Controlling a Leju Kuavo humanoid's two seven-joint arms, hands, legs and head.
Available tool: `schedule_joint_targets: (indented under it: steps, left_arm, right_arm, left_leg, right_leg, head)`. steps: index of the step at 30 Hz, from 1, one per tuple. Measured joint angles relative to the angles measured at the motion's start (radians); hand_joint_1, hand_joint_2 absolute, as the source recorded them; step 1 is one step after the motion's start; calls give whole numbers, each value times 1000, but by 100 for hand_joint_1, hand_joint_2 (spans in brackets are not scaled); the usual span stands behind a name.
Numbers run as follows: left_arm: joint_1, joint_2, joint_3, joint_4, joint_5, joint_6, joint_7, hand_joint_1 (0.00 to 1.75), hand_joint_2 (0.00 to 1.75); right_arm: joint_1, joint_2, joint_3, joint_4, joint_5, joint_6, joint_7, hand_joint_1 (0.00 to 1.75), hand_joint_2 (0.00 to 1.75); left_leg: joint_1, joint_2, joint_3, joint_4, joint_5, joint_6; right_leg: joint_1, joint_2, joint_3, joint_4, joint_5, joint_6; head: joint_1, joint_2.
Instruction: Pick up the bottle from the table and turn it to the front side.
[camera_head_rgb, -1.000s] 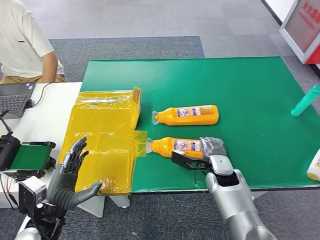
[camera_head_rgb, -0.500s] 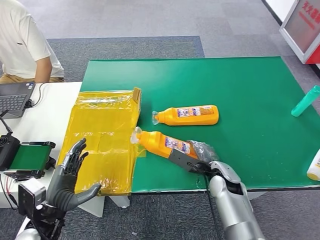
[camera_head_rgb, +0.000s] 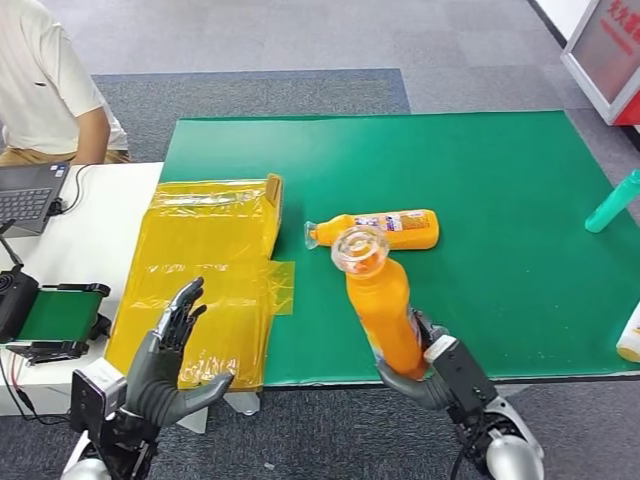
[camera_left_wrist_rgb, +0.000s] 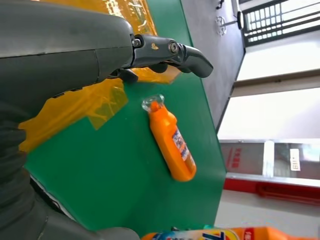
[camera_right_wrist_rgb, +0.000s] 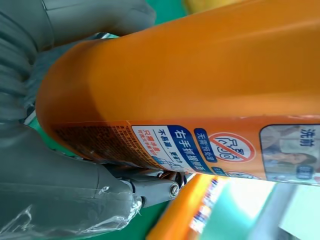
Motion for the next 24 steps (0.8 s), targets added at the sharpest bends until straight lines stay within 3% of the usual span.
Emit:
schedule_joint_targets:
  steps: [9,13,24]
  left_arm:
    - [-19,0,-32,2,47,19,5,0,175]
    - [-61,-9,-44,17,72,6,-5,0,175]
    - [-134,-28,-93,46,90,-10,-1,0,175]
  right_arm:
    - [60,-39,8,-109,-166,6,-10,175,175]
    - [78,-51,30,-137,-234,12,-20,175,175]
    - [83,-61,126,-142,-242,-16,-18,175,175]
  left_leg:
    - [0,0,0,0,0,0]
    - [0,0,0,0,0,0]
    - [0,0,0,0,0,0]
  right_leg:
    - [0,0,0,0,0,0]
    - [0,0,0,0,0,0]
    - [0,0,0,0,0,0]
  head:
    - [0,0]
    - [0,0]
    - [0,0]
